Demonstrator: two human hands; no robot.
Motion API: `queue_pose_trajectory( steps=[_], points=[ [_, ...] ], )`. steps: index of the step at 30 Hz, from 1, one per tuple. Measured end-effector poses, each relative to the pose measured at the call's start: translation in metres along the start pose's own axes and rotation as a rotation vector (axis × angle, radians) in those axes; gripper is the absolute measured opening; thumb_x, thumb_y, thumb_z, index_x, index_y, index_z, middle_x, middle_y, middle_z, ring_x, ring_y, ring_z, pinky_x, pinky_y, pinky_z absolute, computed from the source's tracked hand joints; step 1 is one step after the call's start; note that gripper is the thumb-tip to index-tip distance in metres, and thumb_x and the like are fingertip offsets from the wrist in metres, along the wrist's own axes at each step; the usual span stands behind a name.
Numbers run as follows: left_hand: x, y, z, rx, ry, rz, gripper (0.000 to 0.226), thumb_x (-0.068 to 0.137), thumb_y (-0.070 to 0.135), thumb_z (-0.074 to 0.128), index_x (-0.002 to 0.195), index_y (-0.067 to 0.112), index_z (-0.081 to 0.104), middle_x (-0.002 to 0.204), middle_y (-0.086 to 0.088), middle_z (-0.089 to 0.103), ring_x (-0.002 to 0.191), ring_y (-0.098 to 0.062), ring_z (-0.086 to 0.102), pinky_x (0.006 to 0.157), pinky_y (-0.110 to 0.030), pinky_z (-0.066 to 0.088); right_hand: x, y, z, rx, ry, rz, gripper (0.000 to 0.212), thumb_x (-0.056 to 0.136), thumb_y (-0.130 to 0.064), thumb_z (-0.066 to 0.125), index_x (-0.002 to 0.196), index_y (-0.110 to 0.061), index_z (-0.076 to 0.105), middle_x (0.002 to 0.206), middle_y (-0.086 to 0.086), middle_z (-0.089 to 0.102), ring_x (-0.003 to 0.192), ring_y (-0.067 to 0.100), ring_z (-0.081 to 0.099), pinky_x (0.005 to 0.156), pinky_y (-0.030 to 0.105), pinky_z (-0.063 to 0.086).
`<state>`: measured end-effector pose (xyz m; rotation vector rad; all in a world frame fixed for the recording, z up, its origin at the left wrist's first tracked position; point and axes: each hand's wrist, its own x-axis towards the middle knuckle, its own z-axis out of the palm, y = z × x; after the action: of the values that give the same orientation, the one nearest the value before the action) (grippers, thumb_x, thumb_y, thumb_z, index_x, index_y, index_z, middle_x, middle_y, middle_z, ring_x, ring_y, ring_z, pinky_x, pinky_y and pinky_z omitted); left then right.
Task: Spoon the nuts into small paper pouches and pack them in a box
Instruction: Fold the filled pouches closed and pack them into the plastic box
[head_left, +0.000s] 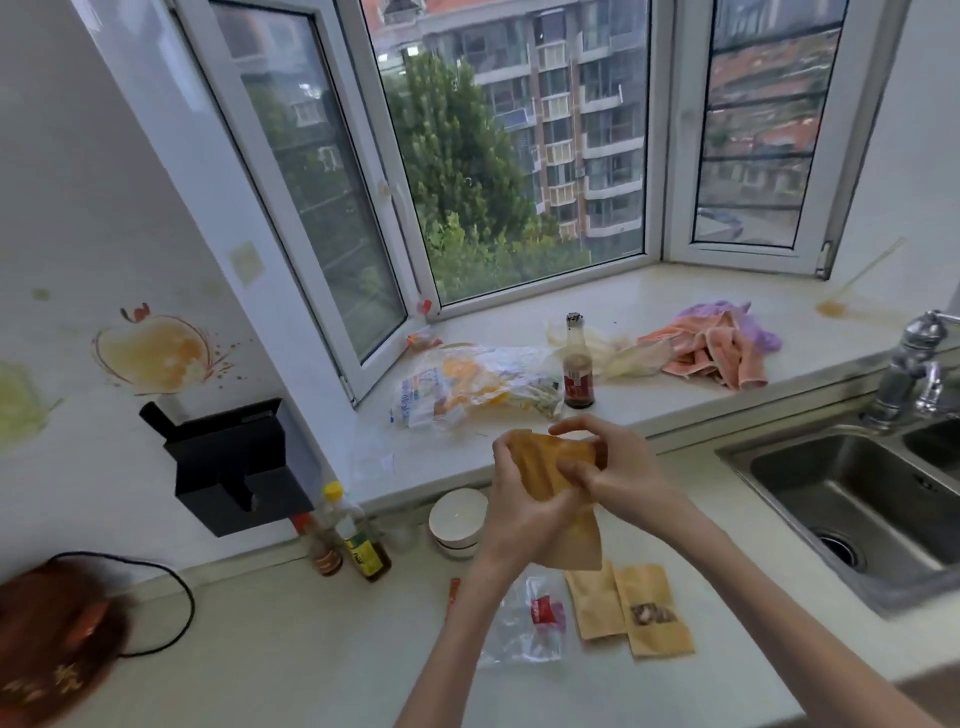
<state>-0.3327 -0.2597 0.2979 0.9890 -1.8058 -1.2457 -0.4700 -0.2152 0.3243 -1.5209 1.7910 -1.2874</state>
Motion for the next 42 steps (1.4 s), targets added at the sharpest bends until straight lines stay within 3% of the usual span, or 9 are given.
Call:
queue_pose_trajectory(
  steps=[5,9,15,18,23,26,32,37,42],
  points=[
    [0.006,0.01,-0.004,-0.235,0.114,-0.01,0.037,0.083,0.022,0.077,0.115,0.036,0.063,0.098,0.008,0.074,0.092,-0.008,0.069,0.076,-0.029,0.059,0.003,-0.004,-0.017,0.01,0.118,-0.08,0.034,0.076,-0.003,0.072,0.099,-0.029,0.069,0.056,-0.015,0.057,0.05,-0.002,0.053,0.048,0.009,0.037],
    [0.012,0.027,-0.001,-0.196,0.14,0.096,0.017,0.08,0.02,0.08,0.089,0.034,0.076,0.089,0.005,0.076,0.085,-0.012,0.071,0.068,-0.026,0.058,0.005,-0.006,-0.032,0.022,0.142,-0.081,0.028,0.074,-0.004,0.075,0.081,-0.031,0.073,0.067,-0.016,0.069,0.064,-0.002,0.063,0.06,0.016,0.047],
    [0.016,0.04,-0.002,-0.128,0.184,0.118,0.015,0.082,0.019,0.078,0.079,0.034,0.077,0.082,0.004,0.076,0.081,-0.013,0.07,0.072,-0.039,0.056,0.005,-0.012,-0.04,0.046,0.185,-0.137,0.028,0.078,-0.009,0.076,0.07,-0.036,0.071,0.065,-0.018,0.07,0.065,-0.002,0.065,0.055,0.013,0.048],
    [0.016,0.043,-0.006,-0.091,0.183,0.137,0.012,0.084,0.02,0.077,0.078,0.031,0.077,0.08,0.005,0.075,0.079,-0.011,0.07,0.072,-0.036,0.055,0.004,-0.012,-0.04,0.053,0.222,-0.143,0.023,0.077,-0.013,0.078,0.07,-0.035,0.073,0.066,-0.015,0.071,0.065,0.002,0.065,0.056,0.019,0.05],
    [0.014,0.043,-0.016,-0.005,0.211,0.159,0.025,0.079,0.016,0.08,0.067,0.037,0.075,0.072,0.009,0.074,0.073,-0.01,0.071,0.065,-0.03,0.057,0.003,-0.009,-0.041,0.034,0.223,-0.146,0.013,0.077,-0.012,0.077,0.074,-0.025,0.077,0.066,-0.015,0.07,0.066,-0.001,0.064,0.054,0.009,0.044],
    [0.012,0.041,-0.018,0.052,0.214,0.179,0.024,0.081,0.014,0.079,0.072,0.036,0.073,0.072,0.015,0.073,0.073,-0.003,0.069,0.064,-0.02,0.054,0.001,-0.008,-0.041,0.041,0.216,-0.137,0.018,0.077,-0.01,0.077,0.072,-0.027,0.075,0.069,-0.015,0.07,0.067,-0.003,0.064,0.054,0.007,0.042],
    [0.008,0.031,-0.02,0.17,0.24,0.181,0.023,0.077,0.017,0.081,0.068,0.035,0.072,0.067,0.019,0.071,0.065,0.003,0.067,0.059,-0.015,0.052,-0.005,-0.002,-0.038,0.012,0.207,-0.141,0.032,0.076,-0.005,0.076,0.067,-0.035,0.07,0.066,-0.02,0.068,0.066,-0.007,0.063,0.056,0.004,0.042],
    [0.006,0.023,-0.017,0.214,0.233,0.197,0.016,0.08,0.015,0.079,0.069,0.024,0.071,0.064,0.015,0.068,0.066,-0.001,0.064,0.064,-0.022,0.053,-0.007,0.002,-0.033,-0.007,0.208,-0.16,0.029,0.076,-0.003,0.075,0.068,-0.03,0.07,0.066,-0.019,0.067,0.067,-0.008,0.062,0.056,0.003,0.041],
    [0.003,0.016,-0.012,0.217,0.245,0.22,0.02,0.082,0.011,0.076,0.069,0.022,0.068,0.065,0.018,0.064,0.064,-0.002,0.059,0.058,-0.024,0.047,-0.01,0.005,-0.029,-0.02,0.19,-0.153,0.029,0.076,0.0,0.073,0.066,-0.028,0.07,0.059,-0.021,0.064,0.064,-0.007,0.062,0.052,0.004,0.04]
  ],
)
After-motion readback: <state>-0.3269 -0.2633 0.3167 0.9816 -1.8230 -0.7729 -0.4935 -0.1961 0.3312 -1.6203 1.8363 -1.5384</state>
